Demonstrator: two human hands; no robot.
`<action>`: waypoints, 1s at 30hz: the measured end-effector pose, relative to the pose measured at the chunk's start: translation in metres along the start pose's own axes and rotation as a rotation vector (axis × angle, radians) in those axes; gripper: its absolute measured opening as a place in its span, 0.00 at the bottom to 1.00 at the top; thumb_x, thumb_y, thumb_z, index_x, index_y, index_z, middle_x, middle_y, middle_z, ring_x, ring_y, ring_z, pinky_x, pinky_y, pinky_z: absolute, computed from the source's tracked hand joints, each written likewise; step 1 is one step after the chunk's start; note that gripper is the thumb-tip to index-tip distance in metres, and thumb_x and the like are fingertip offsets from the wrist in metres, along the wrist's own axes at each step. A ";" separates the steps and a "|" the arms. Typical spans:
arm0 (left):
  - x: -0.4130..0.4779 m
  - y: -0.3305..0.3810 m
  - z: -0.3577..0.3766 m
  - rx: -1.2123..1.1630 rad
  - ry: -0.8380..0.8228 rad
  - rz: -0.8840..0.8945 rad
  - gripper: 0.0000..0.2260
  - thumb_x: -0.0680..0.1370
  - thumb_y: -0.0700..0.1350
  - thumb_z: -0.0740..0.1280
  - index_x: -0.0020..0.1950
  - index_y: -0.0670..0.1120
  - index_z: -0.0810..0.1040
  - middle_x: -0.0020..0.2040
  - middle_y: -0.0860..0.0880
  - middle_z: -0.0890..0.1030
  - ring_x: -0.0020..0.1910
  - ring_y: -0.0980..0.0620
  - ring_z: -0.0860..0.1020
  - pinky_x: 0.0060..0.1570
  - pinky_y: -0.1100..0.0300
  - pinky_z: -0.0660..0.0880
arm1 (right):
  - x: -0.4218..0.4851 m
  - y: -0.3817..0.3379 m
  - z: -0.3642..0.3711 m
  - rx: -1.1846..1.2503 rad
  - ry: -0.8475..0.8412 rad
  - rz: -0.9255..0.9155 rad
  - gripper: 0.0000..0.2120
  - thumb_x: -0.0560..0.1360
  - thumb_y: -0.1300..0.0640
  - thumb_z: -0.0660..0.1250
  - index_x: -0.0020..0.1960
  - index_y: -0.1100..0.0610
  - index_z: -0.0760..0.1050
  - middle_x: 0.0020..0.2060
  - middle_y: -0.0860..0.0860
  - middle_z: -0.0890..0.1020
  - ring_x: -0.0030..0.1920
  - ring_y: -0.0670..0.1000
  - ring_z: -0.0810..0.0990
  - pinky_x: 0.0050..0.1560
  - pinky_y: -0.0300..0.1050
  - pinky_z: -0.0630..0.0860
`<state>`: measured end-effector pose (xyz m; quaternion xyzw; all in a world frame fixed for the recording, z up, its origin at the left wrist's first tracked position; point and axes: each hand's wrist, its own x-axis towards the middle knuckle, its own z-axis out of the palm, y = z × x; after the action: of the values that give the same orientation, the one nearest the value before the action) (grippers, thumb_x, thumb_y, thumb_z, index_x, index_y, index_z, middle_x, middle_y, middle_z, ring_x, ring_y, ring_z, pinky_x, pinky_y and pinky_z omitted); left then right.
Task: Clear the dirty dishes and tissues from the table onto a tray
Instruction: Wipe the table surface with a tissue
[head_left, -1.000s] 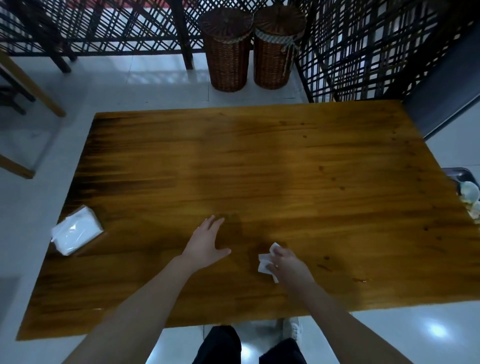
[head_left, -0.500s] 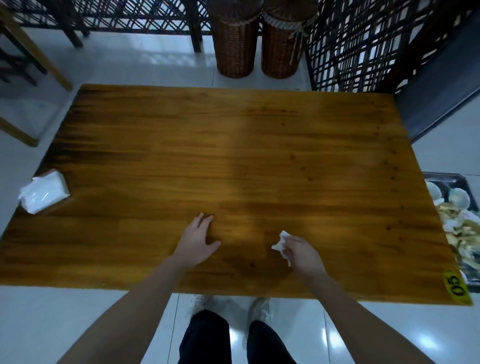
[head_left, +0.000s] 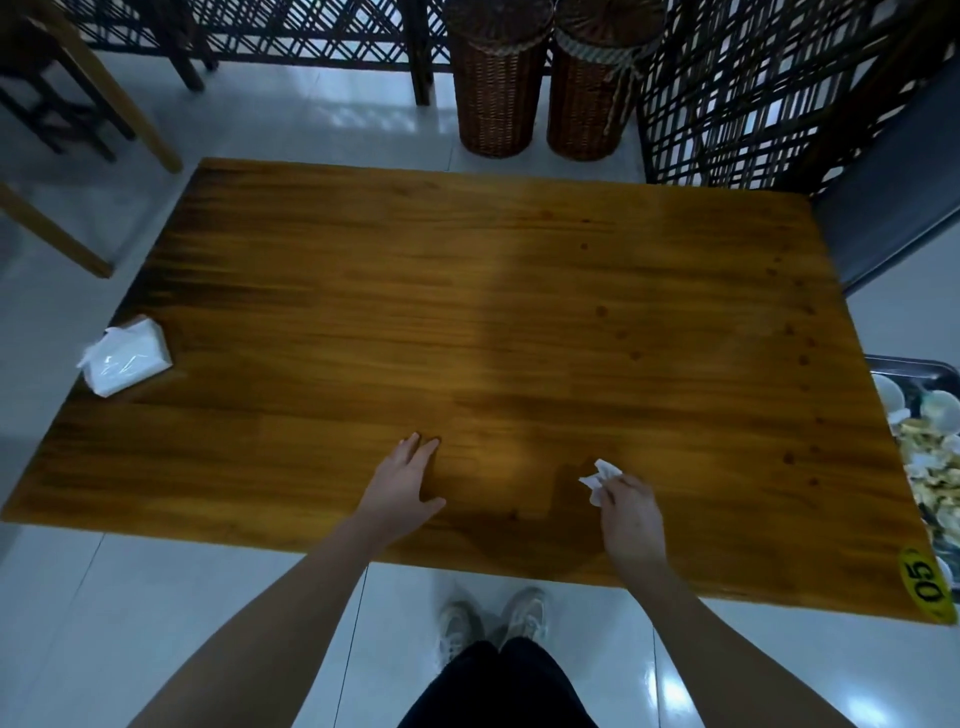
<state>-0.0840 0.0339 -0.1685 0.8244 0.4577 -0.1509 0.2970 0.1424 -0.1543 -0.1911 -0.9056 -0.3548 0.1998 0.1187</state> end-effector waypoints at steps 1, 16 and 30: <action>-0.003 -0.003 0.000 0.002 -0.005 0.004 0.40 0.74 0.54 0.70 0.78 0.54 0.49 0.79 0.51 0.48 0.77 0.47 0.48 0.74 0.49 0.51 | -0.003 -0.004 0.002 0.017 0.007 0.005 0.12 0.79 0.63 0.60 0.58 0.60 0.78 0.56 0.54 0.78 0.55 0.51 0.75 0.53 0.38 0.72; -0.027 -0.052 -0.002 -0.012 -0.013 0.017 0.40 0.74 0.53 0.71 0.78 0.53 0.50 0.79 0.51 0.48 0.77 0.47 0.48 0.74 0.49 0.50 | -0.068 -0.122 0.072 0.244 -0.098 -0.199 0.12 0.80 0.63 0.57 0.57 0.59 0.78 0.53 0.52 0.77 0.54 0.50 0.73 0.47 0.36 0.67; -0.021 -0.041 -0.004 0.022 -0.050 0.104 0.40 0.74 0.53 0.71 0.79 0.53 0.50 0.79 0.51 0.48 0.77 0.47 0.49 0.75 0.48 0.54 | -0.048 0.021 -0.006 0.211 0.198 0.344 0.10 0.74 0.70 0.59 0.46 0.66 0.80 0.39 0.59 0.80 0.34 0.53 0.76 0.32 0.41 0.67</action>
<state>-0.1302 0.0391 -0.1693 0.8462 0.4051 -0.1610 0.3065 0.1251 -0.2030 -0.1798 -0.9505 -0.1591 0.1633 0.2110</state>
